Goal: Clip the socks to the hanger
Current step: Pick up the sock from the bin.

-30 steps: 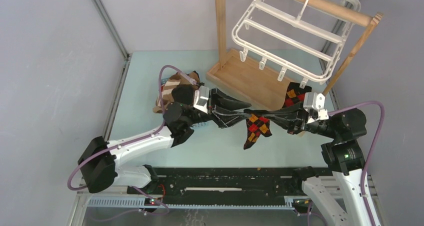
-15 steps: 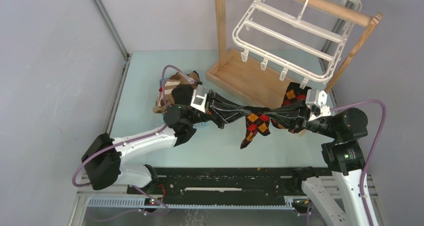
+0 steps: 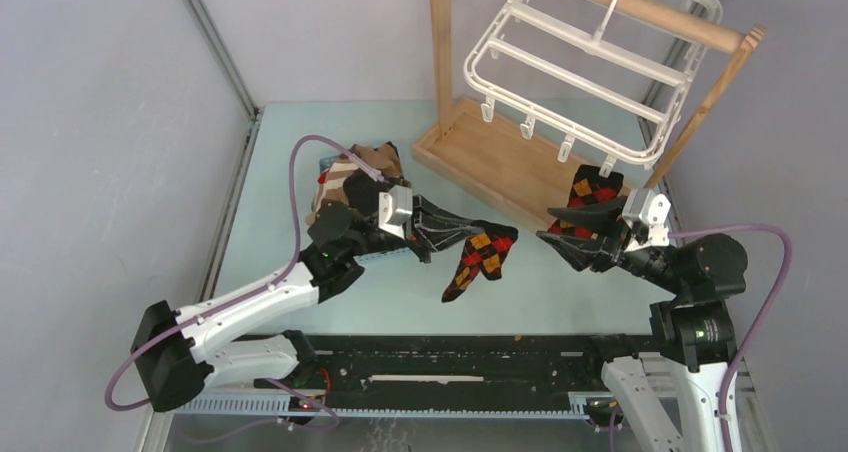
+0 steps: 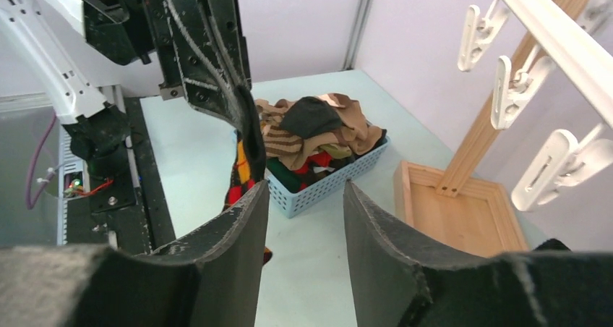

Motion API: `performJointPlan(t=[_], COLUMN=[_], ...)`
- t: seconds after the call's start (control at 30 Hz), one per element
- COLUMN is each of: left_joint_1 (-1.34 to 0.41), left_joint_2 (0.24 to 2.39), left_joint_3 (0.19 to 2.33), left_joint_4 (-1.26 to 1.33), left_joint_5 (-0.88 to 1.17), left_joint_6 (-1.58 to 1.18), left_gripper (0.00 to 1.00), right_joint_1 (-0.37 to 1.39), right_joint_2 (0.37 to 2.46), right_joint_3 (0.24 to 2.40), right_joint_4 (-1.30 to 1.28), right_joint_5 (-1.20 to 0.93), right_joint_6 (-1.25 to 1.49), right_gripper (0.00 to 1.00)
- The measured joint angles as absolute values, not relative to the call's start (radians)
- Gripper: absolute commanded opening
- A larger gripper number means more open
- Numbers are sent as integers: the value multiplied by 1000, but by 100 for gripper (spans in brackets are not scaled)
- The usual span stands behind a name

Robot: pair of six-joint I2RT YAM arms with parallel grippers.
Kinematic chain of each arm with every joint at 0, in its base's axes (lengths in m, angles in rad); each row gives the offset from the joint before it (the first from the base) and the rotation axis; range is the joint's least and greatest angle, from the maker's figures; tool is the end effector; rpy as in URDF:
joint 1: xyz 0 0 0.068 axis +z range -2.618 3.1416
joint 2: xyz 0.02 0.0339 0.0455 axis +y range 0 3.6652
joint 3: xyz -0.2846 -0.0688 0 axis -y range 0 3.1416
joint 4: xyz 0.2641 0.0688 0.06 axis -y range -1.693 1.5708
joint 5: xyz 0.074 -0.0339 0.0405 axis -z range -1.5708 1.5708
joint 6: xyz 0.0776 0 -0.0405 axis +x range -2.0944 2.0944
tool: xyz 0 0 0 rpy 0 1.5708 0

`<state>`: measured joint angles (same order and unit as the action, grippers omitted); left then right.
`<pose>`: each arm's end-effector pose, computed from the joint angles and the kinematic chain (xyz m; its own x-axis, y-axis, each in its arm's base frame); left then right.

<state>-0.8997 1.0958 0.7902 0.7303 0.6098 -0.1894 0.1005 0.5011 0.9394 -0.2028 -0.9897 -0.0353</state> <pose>0.1425 -0.2509 0.4011 0.0697 -0.3360 -0.9393 0.9974 0.0385 0.0602 0.0904 0.0743 0.4438 0.2625 0.0070 -0.9649 -0.8550 0.4652 -0.2292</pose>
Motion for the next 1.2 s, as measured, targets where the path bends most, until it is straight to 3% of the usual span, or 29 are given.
performJointPlan(t=[0.4,0.77,1.2], left_joint_1=[-888,-876,-852], left_joint_2=[1081,1130,1186], left_joint_3=[792,819,879], left_joint_4=[486,463,461], left_joint_5=[609,619,666], left_joint_6=[-42,-25,-25], left_gripper=[0,0,0], right_joint_1=[71,45,45], right_joint_2=[497,435,537], right_joint_3=[934,841,770], right_joint_4=[-253,-237,48], right_joint_5=[-864,-710,-669], right_joint_6=[-51,-46,-15], right_gripper=[63,62,64])
